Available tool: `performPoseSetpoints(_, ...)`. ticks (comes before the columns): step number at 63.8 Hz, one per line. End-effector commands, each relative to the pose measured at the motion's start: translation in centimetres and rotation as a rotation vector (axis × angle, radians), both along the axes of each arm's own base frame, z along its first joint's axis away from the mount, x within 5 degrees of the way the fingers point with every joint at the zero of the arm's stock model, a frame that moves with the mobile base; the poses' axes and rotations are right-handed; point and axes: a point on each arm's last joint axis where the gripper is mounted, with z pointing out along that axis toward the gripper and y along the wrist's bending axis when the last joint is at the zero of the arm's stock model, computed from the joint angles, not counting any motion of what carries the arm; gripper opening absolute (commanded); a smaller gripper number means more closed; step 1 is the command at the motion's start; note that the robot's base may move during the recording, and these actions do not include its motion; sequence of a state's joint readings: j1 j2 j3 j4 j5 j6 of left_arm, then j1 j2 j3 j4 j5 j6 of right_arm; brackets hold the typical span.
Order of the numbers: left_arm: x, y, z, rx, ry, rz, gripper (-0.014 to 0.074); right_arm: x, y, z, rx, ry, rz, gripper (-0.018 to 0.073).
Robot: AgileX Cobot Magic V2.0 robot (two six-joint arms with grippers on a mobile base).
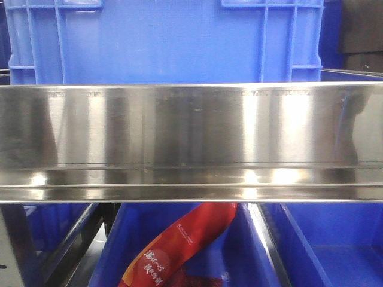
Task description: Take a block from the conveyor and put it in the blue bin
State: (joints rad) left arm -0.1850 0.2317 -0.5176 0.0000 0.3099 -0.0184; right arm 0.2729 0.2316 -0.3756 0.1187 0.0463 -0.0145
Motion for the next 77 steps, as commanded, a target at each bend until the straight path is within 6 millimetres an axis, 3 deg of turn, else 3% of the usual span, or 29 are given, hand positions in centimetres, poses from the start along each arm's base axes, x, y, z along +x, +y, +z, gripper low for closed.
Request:
performPoseSetpoints(1, -0.1, 0.1, 0.2, 0.003, -0.018, 0.006, -0.0111, -0.1, -0.1, -0.1, 0.004, -0.009, -0.006, -0.0168)
performPoseSetpoints(15, -0.1, 0.1, 0.2, 0.003, -0.018, 0.006, -0.0111, -0.1, 0.0, -0.5, -0.007, 0.027, -0.001, -0.0168)
performPoseSetpoints(23, -0.1, 0.1, 0.2, 0.003, -0.018, 0.006, -0.0111, -0.2, -0.1, -1.9, -0.041, 0.039, -0.021, -0.0168)
performPoseSetpoints(49, -0.1, 0.1, 0.2, 0.003, -0.018, 0.006, -0.0111, -0.3, -1.5, -10.4, 0.0, 0.085, -0.238, -0.0168)
performPoseSetpoints(77, -0.1, 0.1, 0.2, 0.003, -0.018, 0.006, -0.0111, -0.4, -1.5, -11.0, -0.041, 0.117, -0.237, -0.0168)
